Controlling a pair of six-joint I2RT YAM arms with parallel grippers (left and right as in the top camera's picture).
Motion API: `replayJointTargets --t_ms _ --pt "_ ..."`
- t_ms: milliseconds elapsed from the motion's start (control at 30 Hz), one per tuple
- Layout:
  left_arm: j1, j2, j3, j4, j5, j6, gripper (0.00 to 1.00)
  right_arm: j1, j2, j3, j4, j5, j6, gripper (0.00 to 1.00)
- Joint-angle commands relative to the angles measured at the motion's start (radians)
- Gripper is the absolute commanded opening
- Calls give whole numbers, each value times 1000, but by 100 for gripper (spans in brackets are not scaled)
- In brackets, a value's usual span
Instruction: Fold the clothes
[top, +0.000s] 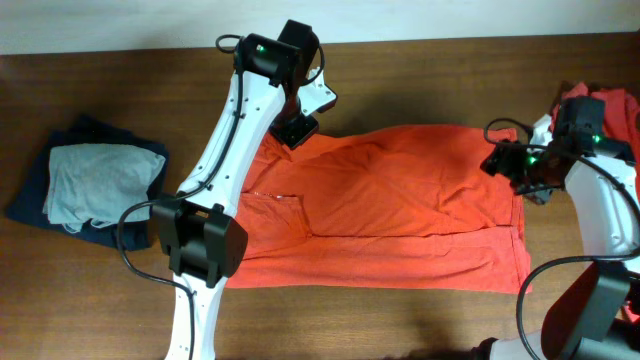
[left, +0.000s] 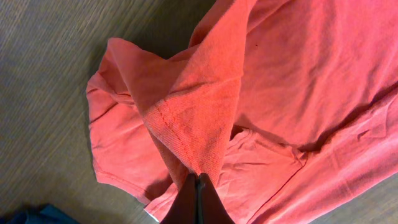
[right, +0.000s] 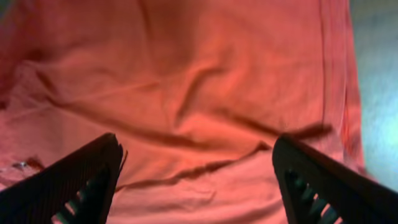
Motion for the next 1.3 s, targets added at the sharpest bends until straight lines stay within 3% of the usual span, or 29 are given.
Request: replayJointTargets --t_ms 0,300,367,467,633,867,1267 --pt "3 -58 19 -6 -7 5 0 -20 20 46 37 -10 20 78" --pt "3 -59 19 -5 -16 6 0 -39 181 146 225 -31 -47 78" --pt "3 -59 19 -4 -30 5 0 -47 232 183 226 -28 -46 74" --pt "3 -59 19 3 -30 6 0 -51 337 276 174 -27 -53 73" --pt "5 -59 19 6 -30 6 0 -45 487 493 29 2 -39 81" --pt "5 -59 19 14 -30 6 0 -43 656 779 -177 122 -19 82" --pt "5 -59 19 15 -30 6 0 -7 764 798 -98 120 -22 77"
